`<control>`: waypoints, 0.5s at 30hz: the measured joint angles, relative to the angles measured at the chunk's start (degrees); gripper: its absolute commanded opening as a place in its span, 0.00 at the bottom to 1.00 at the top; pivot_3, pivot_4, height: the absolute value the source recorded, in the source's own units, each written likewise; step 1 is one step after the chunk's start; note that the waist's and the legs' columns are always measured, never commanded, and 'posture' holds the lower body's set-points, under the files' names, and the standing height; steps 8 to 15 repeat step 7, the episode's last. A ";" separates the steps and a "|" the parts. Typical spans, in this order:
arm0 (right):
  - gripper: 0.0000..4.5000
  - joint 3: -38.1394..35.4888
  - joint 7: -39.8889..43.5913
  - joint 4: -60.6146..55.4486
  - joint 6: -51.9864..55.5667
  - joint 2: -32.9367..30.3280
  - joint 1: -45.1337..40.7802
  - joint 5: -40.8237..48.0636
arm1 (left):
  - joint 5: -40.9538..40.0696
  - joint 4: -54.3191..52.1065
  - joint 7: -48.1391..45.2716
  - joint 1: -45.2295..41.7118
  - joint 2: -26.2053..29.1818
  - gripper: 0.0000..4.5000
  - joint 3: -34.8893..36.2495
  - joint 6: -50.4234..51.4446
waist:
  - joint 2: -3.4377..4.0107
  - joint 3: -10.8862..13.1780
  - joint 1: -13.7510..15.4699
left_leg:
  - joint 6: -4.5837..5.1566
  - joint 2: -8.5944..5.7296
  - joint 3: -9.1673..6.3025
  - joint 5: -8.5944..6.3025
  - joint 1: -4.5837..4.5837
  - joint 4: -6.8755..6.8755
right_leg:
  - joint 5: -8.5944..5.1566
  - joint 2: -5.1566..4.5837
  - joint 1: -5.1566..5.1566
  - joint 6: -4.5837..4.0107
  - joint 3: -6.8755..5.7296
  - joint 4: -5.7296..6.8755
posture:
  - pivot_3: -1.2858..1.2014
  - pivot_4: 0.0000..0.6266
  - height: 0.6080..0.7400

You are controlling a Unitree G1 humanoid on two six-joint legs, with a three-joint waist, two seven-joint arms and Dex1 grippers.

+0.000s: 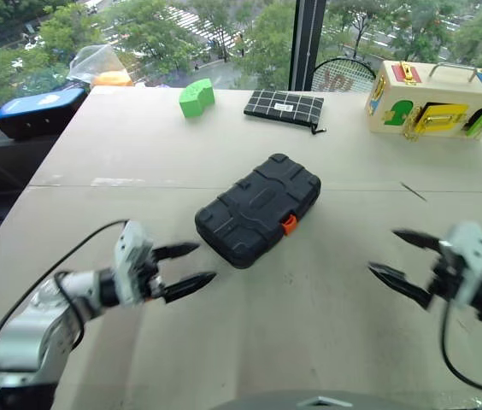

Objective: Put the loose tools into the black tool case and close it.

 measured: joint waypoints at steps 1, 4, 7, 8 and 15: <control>1.00 -3.28 2.16 -0.31 -2.21 0.48 4.45 0.15 | 0.53 -0.28 -0.11 3.65 0.34 0.99 1.43 -0.65 | -0.06 0.09 0.10 | -0.01 0.01 -0.08 -0.01 0.00 0.00 | 0.00 -0.10 -0.01 -0.01 -0.01 -0.01 | 0.52 0.24 1.00; 1.00 -8.12 4.28 -0.39 -6.77 2.08 8.95 -0.20 | 1.94 -0.34 -0.18 7.27 0.77 0.99 3.08 -2.18 | -0.03 0.22 0.17 | -0.31 -0.03 -0.06 -0.16 -0.05 0.21 | -0.01 -0.50 0.00 0.01 0.08 -0.03 | 0.52 0.24 1.00; 1.00 -9.29 5.09 -0.98 -10.07 3.05 11.71 -0.70 | 2.46 -0.36 -0.17 8.27 0.72 0.99 3.75 -3.48 | -0.23 0.35 0.28 | -0.35 -0.05 0.11 -0.18 -0.11 0.27 | -0.02 -1.30 -0.03 0.01 -0.42 -0.15 | 0.52 0.24 1.00; 1.00 -9.29 5.09 -0.98 -10.07 3.05 11.71 -0.70 | 2.46 -0.36 -0.17 8.27 0.72 0.99 3.75 -3.48 | -0.23 0.35 0.28 | -0.35 -0.05 0.11 -0.18 -0.11 0.27 | -0.02 -1.30 -0.03 0.01 -0.42 -0.15 | 0.52 0.24 1.00; 1.00 -9.29 5.09 -0.98 -10.07 3.05 11.71 -0.70 | 2.46 -0.36 -0.17 8.27 0.72 0.99 3.75 -3.48 | -0.23 0.35 0.28 | -0.35 -0.05 0.11 -0.18 -0.11 0.27 | -0.02 -1.30 -0.03 0.01 -0.42 -0.15 | 0.52 0.24 1.00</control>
